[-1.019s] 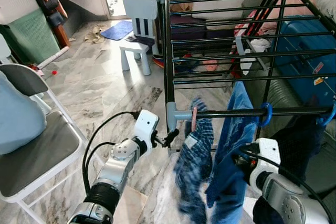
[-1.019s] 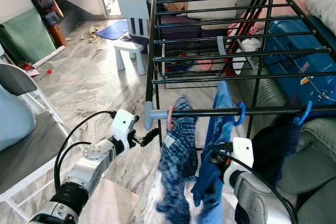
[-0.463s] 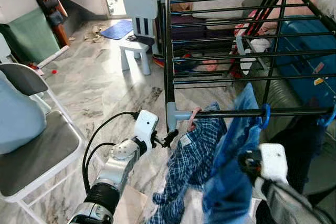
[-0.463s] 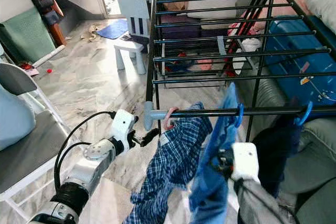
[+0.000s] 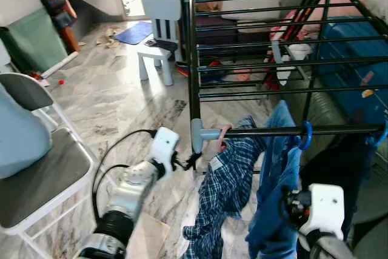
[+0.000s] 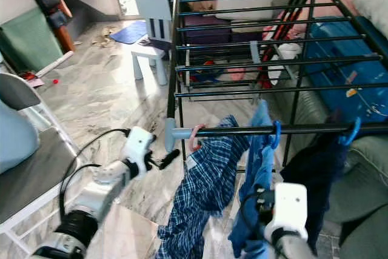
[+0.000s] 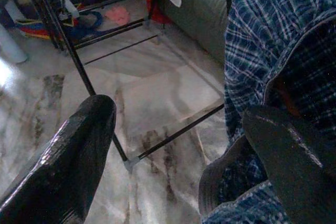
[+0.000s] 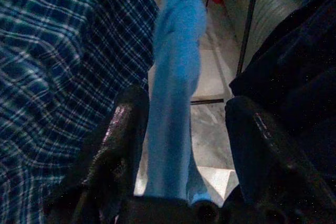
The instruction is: Hang hanger
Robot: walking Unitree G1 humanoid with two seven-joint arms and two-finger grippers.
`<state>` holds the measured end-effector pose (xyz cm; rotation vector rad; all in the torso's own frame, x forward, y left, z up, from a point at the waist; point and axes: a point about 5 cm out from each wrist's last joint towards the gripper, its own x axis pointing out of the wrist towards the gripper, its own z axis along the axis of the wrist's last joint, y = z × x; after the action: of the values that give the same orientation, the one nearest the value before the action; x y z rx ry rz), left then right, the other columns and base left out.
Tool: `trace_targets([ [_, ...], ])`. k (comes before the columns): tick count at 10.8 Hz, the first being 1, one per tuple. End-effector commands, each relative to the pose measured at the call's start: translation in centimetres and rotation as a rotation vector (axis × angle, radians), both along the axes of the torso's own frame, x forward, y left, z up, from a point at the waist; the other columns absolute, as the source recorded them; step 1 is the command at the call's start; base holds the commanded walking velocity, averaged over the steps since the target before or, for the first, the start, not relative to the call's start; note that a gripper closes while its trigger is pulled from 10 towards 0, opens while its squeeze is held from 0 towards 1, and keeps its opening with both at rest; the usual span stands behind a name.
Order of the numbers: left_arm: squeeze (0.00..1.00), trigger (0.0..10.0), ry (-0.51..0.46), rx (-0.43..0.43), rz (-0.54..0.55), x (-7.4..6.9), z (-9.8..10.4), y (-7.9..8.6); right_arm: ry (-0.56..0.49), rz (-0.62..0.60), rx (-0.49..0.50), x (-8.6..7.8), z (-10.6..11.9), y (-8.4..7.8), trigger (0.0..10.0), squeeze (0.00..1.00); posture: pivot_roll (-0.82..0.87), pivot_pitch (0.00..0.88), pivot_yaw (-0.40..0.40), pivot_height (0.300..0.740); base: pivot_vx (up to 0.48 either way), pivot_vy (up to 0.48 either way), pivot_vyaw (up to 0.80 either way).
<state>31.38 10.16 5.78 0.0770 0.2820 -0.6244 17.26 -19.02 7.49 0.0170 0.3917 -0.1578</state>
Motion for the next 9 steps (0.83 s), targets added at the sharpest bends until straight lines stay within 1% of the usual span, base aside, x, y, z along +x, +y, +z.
trace_targets([
  [1, 0.00, 10.0, 0.003, 0.010, 0.009, -0.01, 0.04, 0.72, -0.057, -0.012, -0.005, -0.30, 0.80, 0.29, 10.0, 1.00, -0.09, 0.000, 0.060, 0.740, 0.000, 0.000, 0.00],
  [2, 0.00, 10.0, 0.002, 0.007, 0.012, -0.03, 0.09, 0.80, -0.065, -0.025, 0.008, -0.59, 0.81, 0.36, 10.0, 1.00, -0.09, 0.000, 0.060, 0.740, 0.000, 0.000, 0.00],
  [3, 0.00, 10.0, 0.003, 0.007, 0.014, -0.16, 0.03, 0.73, -0.069, -0.028, -0.004, -0.73, 0.79, 0.40, 10.0, 1.00, -0.09, 0.000, 0.059, 0.740, 0.000, 0.000, 0.00],
  [5, 0.00, 10.0, 0.006, 0.008, 0.008, -0.21, -0.03, 0.63, -0.090, -0.022, -0.022, -0.45, 1.04, 0.43, 10.0, 1.00, -0.09, 0.000, 0.057, 0.740, 0.000, 0.000, 0.00],
  [9, 0.00, 10.0, 0.011, 0.027, 0.019, -0.11, -0.01, 0.98, -0.111, -0.042, -0.022, -0.21, 1.27, 0.06, 10.0, 1.00, -0.08, 0.000, 0.052, 0.740, 0.000, 0.000, 0.00],
])
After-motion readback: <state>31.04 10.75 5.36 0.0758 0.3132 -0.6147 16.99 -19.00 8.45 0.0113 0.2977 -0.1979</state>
